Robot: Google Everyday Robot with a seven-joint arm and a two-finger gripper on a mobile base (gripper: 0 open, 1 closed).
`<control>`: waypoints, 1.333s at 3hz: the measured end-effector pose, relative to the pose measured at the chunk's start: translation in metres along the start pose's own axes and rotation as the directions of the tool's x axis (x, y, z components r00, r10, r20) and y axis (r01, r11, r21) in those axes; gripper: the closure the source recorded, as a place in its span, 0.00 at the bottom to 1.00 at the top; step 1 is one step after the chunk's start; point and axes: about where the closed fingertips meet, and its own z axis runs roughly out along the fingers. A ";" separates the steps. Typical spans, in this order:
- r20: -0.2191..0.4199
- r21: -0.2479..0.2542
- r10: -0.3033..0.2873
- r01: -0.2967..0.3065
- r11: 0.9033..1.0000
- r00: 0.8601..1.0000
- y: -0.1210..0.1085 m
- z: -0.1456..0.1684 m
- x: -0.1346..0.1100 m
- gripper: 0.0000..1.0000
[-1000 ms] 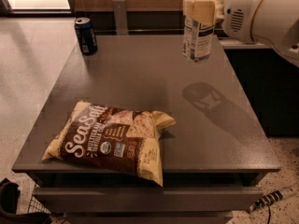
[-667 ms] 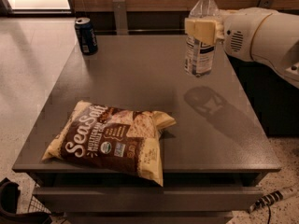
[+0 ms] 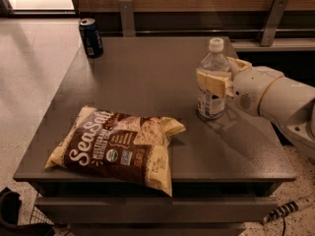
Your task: Move blue plastic bottle near brown chip bag
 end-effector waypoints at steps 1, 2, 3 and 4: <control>0.023 -0.015 -0.031 0.031 0.999 0.999 0.004 -0.004 0.015 1.00; 0.023 -0.015 -0.031 0.031 0.999 0.999 0.004 -0.005 0.013 1.00; 0.023 -0.018 -0.033 0.034 0.999 0.999 0.006 -0.004 0.012 0.85; 0.023 -0.021 -0.036 0.036 0.999 0.999 0.008 -0.003 0.011 0.62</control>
Offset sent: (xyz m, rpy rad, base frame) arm -0.0363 -0.0144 -0.0658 -0.0340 -0.1555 0.0470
